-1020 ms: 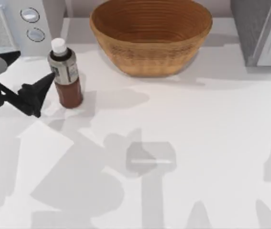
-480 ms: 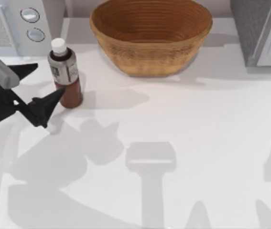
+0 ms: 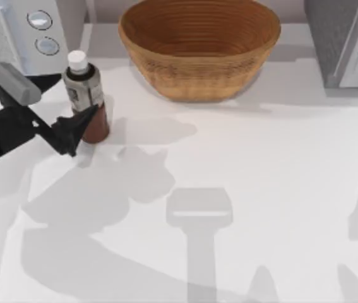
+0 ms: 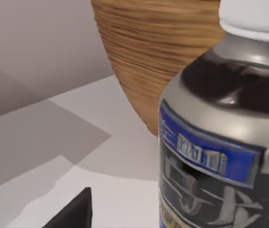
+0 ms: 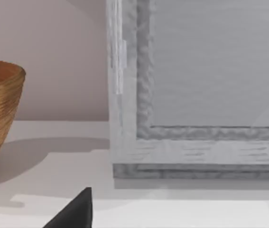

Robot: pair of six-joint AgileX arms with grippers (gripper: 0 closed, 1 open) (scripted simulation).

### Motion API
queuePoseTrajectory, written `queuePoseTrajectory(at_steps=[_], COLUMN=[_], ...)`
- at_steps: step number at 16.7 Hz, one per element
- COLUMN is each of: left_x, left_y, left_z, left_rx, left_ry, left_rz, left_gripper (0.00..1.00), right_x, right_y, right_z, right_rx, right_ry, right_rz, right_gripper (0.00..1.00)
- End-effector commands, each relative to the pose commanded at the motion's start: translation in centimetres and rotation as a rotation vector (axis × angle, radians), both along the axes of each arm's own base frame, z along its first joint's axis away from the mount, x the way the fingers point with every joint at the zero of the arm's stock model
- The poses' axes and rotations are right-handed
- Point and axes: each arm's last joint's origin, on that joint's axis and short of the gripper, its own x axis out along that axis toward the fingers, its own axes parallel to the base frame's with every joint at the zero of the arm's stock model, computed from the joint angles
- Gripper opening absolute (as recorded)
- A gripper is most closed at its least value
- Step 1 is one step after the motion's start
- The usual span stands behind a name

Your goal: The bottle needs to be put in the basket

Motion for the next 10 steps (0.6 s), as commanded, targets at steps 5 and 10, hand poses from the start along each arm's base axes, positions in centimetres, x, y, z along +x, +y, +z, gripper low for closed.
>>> queuePoseTrajectory(at_steps=[5,10], left_x=[2.7,2.7], left_y=[-3.0,-3.1], left_z=[-0.5,-0.5], left_rx=[0.000,0.000], left_ry=[0.000,0.000], left_rz=[0.000,0.000], left_gripper=[1.00,0.92], right_x=[0.0,0.0], right_y=[0.0,0.0], right_z=[0.0,0.0], right_rx=[0.000,0.000], right_ry=[0.000,0.000], right_rz=[0.000,0.000], right_gripper=[1.00,1.00])
